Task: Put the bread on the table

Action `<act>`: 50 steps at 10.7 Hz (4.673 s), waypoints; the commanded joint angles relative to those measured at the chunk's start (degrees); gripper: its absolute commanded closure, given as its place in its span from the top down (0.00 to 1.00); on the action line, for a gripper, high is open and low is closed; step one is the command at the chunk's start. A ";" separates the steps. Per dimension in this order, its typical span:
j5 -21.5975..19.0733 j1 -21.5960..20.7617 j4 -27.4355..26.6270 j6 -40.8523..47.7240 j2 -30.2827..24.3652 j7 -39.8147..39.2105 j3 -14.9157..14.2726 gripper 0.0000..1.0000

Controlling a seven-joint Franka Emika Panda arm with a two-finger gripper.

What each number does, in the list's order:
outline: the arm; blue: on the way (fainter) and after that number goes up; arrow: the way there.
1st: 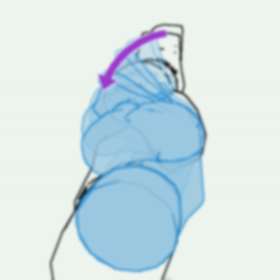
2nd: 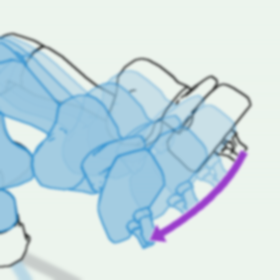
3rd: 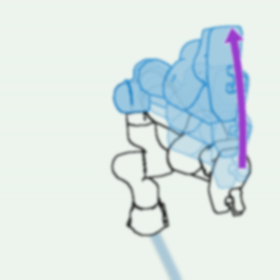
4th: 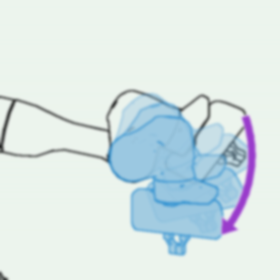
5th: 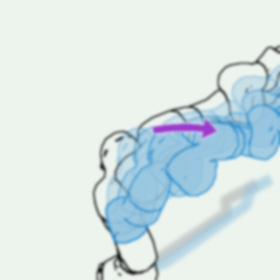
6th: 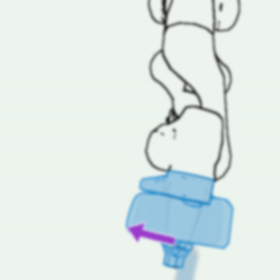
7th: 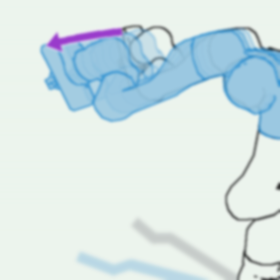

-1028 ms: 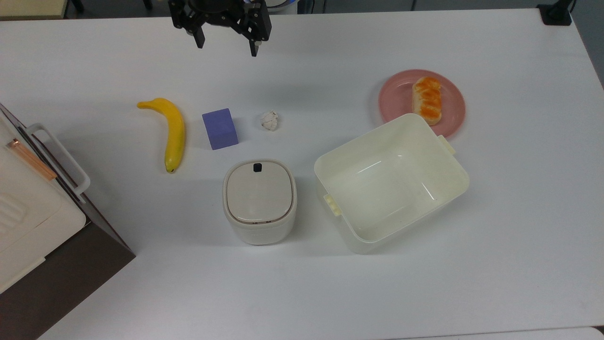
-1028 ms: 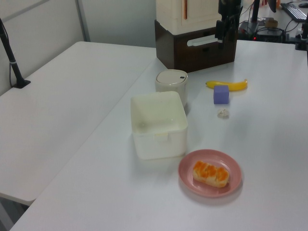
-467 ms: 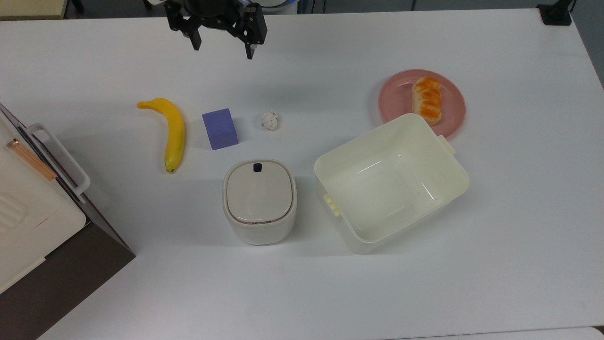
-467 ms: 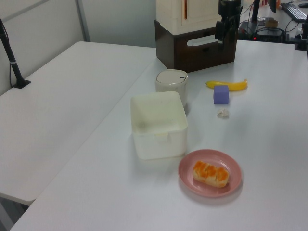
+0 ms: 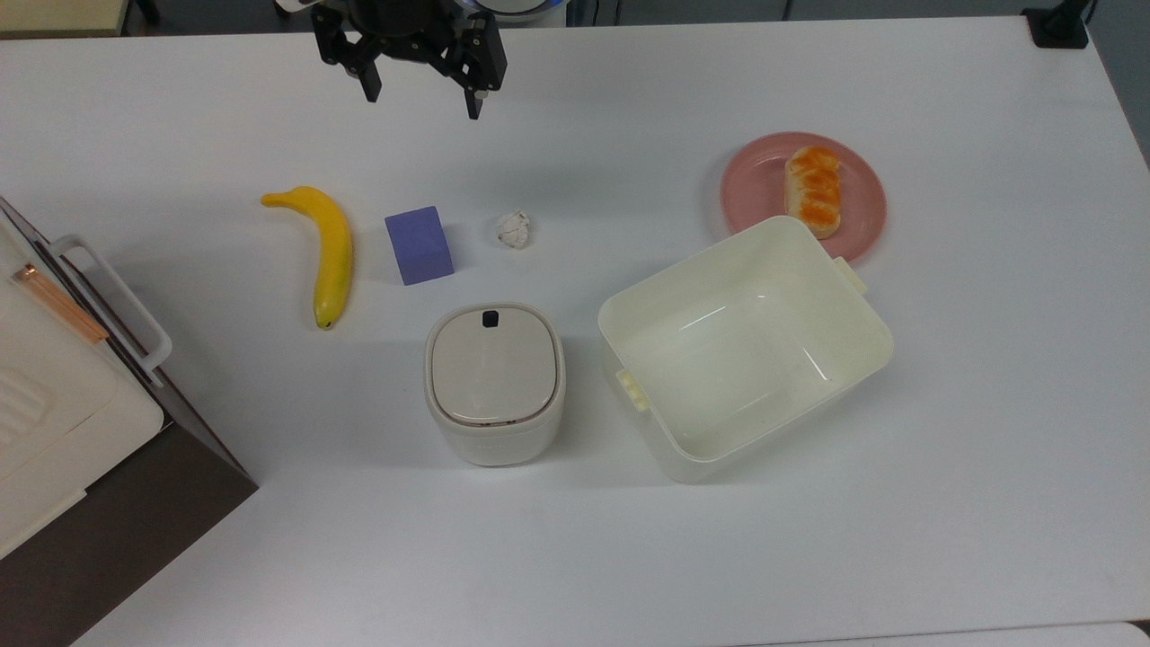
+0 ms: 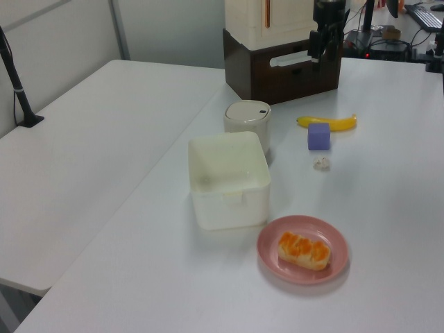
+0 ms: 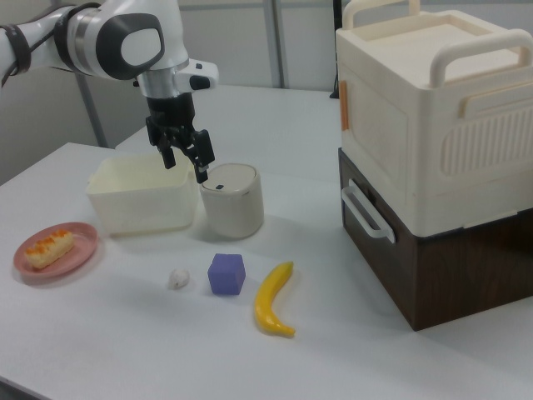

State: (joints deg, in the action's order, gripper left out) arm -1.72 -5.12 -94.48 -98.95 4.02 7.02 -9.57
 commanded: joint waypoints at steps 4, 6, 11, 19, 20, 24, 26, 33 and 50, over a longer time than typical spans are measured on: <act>-1.00 -3.03 -0.53 -1.07 0.90 -0.53 0.78 1.00; -1.35 -8.73 -0.53 -1.24 1.25 0.09 0.78 1.00; -2.15 -24.55 -0.44 -3.70 5.03 13.95 0.78 1.00; -1.27 -38.29 -0.44 -13.27 19.43 28.21 0.70 1.00; -1.18 -39.34 -0.53 -14.24 20.84 28.74 0.70 1.00; 0.14 -40.05 -0.62 -15.74 22.96 29.19 0.70 0.67; 0.14 -39.35 -0.62 -15.74 22.62 28.49 0.70 0.25; -0.12 -25.94 -2.11 -3.09 13.04 5.05 0.26 0.24; 1.81 -1.29 0.52 -3.00 2.93 -6.44 -0.01 1.00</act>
State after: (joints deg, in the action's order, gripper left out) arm 0.16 -6.88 -94.51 -102.30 8.10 -2.85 -9.69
